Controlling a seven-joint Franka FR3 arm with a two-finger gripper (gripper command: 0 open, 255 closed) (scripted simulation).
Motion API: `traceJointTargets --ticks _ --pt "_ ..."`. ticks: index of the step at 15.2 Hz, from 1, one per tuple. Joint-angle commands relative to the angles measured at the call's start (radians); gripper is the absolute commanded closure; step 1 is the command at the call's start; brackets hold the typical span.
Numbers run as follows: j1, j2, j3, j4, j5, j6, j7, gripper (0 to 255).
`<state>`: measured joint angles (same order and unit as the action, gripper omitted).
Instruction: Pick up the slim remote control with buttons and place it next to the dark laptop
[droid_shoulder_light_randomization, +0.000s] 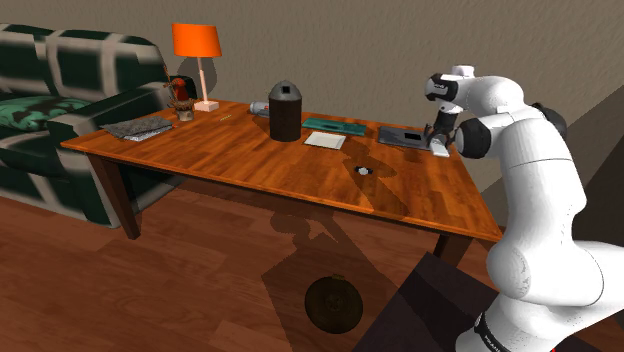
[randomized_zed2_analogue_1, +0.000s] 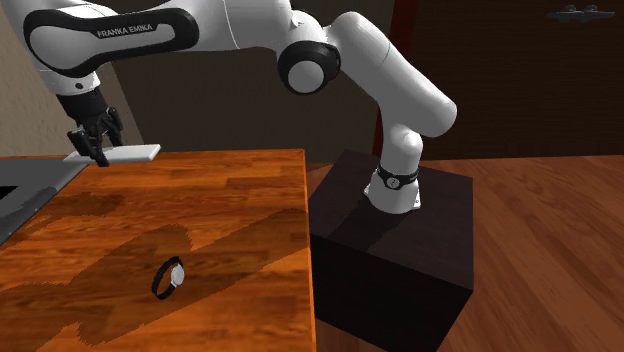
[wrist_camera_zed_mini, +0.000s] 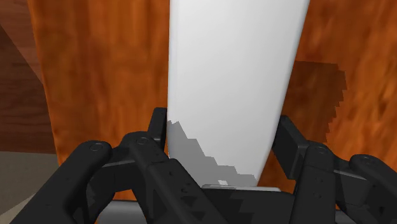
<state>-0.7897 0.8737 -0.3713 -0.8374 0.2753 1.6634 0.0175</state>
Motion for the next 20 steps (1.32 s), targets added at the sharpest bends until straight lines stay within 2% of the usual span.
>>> traceJointTargets --ticks 1,11,18,19,20 --pt "0.008 -0.008 -0.001 -0.038 0.000 0.030 -0.003 255" --pt "0.029 -0.003 0.002 -0.171 0.007 0.162 -0.017 255" --pt "0.029 -0.003 0.002 -0.171 0.007 0.162 -0.017 255" --pt "0.029 -0.003 0.002 -0.171 0.007 0.162 -0.017 0" --pt "0.029 -0.003 0.002 -0.171 0.007 0.162 -0.017 0"
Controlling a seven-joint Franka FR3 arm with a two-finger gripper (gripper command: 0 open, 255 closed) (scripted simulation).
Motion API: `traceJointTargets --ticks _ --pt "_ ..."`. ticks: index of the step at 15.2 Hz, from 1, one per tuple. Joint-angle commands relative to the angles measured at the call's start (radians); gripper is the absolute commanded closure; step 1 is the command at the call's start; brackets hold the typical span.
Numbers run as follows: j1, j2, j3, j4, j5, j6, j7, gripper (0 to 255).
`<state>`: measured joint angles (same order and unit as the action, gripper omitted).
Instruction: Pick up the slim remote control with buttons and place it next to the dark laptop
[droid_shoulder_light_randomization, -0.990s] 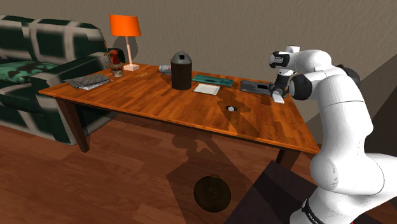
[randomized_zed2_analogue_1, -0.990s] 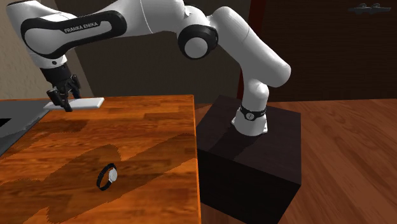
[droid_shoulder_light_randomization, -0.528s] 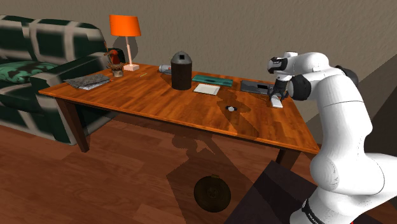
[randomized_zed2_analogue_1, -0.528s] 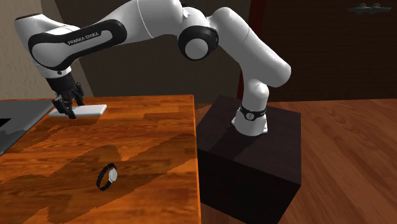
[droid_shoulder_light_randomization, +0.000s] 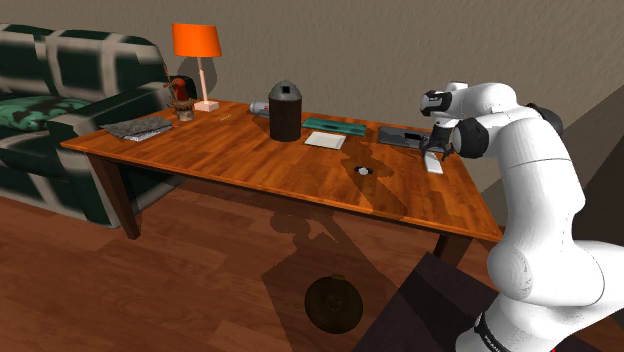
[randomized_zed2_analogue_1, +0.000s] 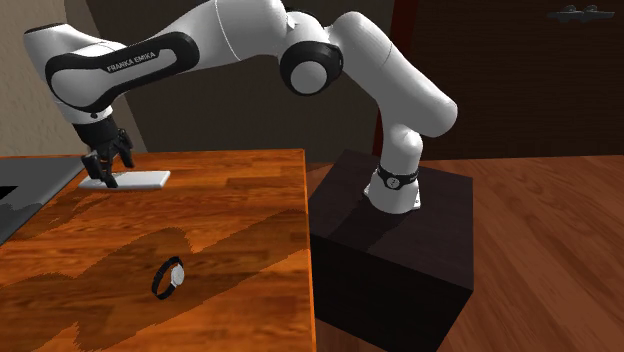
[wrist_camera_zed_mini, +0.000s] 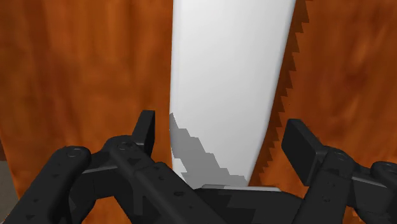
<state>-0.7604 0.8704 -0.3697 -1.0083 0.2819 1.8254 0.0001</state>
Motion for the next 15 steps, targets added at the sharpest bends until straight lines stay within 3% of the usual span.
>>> traceJointTargets --ticks 1,4,8,15 --pt "0.000 0.000 0.000 0.000 0.000 0.000 0.000 0" --pt "0.000 0.000 0.000 0.000 0.000 0.000 0.000 0" --pt "-0.020 -0.002 -0.002 0.128 -0.006 -0.125 0.014 0" --pt "-0.020 -0.002 -0.002 0.128 -0.006 -0.125 0.014 0"
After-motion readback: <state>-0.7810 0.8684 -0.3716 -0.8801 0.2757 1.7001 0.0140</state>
